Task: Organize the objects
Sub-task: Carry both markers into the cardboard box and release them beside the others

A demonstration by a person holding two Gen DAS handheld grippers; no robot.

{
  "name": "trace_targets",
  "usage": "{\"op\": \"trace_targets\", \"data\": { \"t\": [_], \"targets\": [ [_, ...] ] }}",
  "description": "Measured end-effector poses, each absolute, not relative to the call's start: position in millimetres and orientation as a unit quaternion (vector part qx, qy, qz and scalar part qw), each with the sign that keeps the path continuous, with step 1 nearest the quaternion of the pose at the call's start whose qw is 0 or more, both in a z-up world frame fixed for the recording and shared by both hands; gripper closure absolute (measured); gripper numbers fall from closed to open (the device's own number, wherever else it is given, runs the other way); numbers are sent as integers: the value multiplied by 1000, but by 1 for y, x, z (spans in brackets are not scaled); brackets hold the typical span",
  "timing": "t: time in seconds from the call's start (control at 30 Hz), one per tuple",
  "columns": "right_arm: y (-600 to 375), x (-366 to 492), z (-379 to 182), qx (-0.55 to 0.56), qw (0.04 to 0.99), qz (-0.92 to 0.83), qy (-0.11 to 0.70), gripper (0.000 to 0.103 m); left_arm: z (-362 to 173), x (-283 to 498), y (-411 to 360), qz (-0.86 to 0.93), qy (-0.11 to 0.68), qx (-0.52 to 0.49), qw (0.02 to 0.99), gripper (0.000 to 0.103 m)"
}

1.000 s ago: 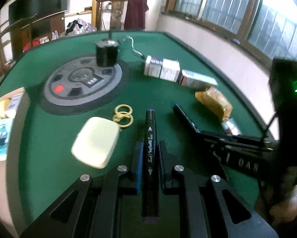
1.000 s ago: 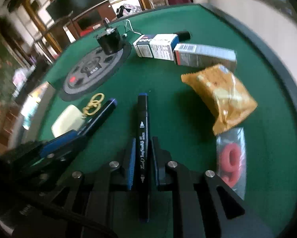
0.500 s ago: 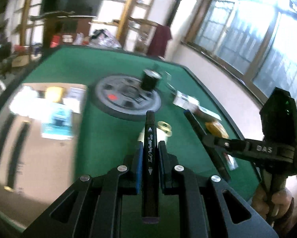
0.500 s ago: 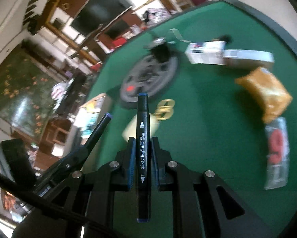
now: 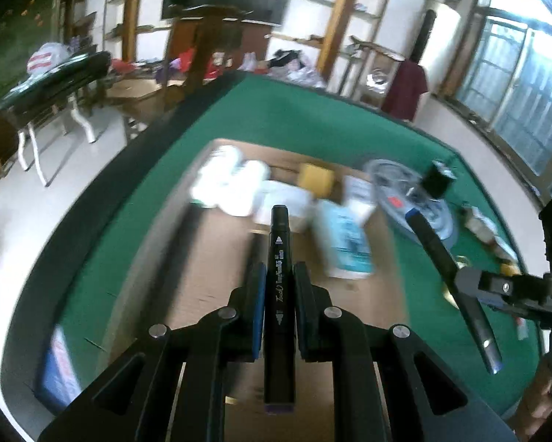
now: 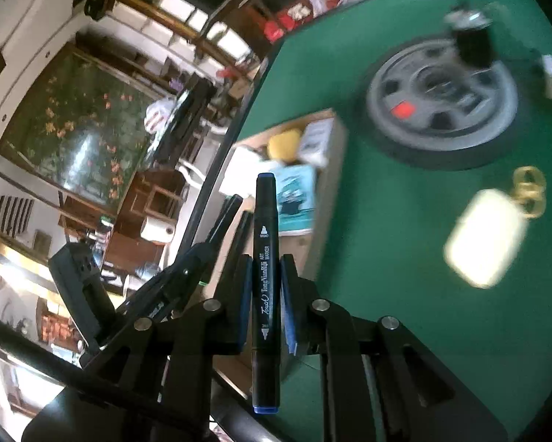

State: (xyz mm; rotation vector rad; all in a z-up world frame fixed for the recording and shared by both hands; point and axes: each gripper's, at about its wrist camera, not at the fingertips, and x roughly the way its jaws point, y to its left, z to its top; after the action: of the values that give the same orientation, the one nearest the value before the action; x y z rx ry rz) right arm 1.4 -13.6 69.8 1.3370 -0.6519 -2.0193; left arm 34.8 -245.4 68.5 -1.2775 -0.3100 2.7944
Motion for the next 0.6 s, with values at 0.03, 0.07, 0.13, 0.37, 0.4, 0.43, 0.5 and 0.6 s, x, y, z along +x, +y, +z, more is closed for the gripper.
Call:
{"op": "trace_targets", "data": {
  "t": [0.03, 0.07, 0.13, 0.37, 0.4, 0.43, 0.5, 0.6],
  "targets": [
    [-27, -4, 64, 515, 313, -759, -244, 90, 65, 31, -252, 902, -101, -420, 23, 91],
    [-34, -5, 62, 520, 314, -756, -241, 90, 59, 25, -260, 896, -102, -431, 20, 91],
    [-59, -13, 51, 536, 313, -750, -230, 90, 48, 15, -271, 886, -105, -451, 18, 91],
    [-117, -28, 26, 564, 287, -755, -173, 90, 21, 0, -289, 864, -125, -488, 17, 91],
    [-121, -29, 24, 565, 283, -758, -163, 90, 20, 0, -291, 864, -132, -486, 21, 91],
    [-125, -30, 22, 565, 280, -760, -155, 90, 20, 1, -292, 863, -137, -485, 26, 91],
    [-134, -31, 20, 565, 274, -766, -137, 90, 21, 4, -294, 865, -141, -481, 28, 91],
    [-139, -29, 18, 562, 262, -777, -113, 90, 23, 8, -297, 865, -150, -477, 32, 91]
  ]
}}
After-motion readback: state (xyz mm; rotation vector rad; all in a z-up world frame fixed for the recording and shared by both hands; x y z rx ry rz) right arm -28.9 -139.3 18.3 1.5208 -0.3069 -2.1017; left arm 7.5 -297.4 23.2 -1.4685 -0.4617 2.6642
